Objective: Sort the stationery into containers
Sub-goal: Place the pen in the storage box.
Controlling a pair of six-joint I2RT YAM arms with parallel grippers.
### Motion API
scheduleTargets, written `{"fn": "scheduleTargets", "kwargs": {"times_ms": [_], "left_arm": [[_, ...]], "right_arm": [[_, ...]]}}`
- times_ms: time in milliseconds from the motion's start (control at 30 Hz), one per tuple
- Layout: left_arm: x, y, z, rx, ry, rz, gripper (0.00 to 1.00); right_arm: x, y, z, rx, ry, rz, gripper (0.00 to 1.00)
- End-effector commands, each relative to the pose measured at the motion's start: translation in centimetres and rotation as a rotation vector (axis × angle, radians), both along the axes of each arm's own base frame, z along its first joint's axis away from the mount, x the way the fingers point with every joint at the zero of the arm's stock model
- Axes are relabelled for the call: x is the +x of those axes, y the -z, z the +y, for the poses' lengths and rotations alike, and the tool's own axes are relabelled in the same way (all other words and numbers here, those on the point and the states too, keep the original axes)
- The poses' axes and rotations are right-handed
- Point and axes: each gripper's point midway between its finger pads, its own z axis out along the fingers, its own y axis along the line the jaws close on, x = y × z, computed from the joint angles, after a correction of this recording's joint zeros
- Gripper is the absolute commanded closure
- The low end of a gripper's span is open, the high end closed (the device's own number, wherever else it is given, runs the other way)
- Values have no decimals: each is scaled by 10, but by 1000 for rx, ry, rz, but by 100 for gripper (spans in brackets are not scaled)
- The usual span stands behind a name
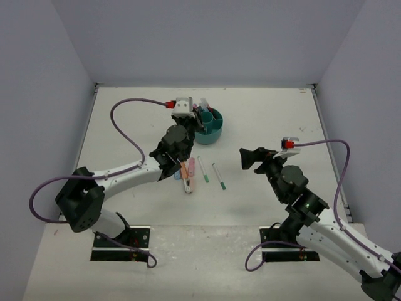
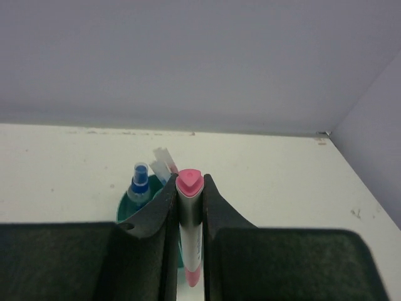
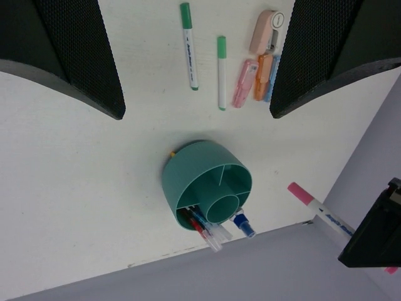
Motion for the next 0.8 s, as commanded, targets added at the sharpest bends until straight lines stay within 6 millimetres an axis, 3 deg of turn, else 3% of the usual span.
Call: {"fn": "scheduleTargets", "kwargs": {"times_ms": [0, 300, 333, 500, 633, 767], "left_arm": [[28, -44, 2, -71, -3, -189, 100], [80, -4, -19, -12, 28, -181, 100], [81, -6, -18, -14, 28, -185, 100], [91, 24, -24, 3, 30, -142, 100], [97, 45, -24, 21, 36, -117, 87], [101, 63, -25, 20, 48, -92, 81]], "right_arm": [[8, -7, -1, 32, 48, 13, 1], [7, -8, 7, 27, 9, 24, 1], [7, -8, 6, 27, 11, 23, 1], [6, -10, 6, 32, 4, 18, 1], [5, -8, 15, 15, -41, 28, 1], [5, -6, 18, 9, -56, 34, 1]]}}
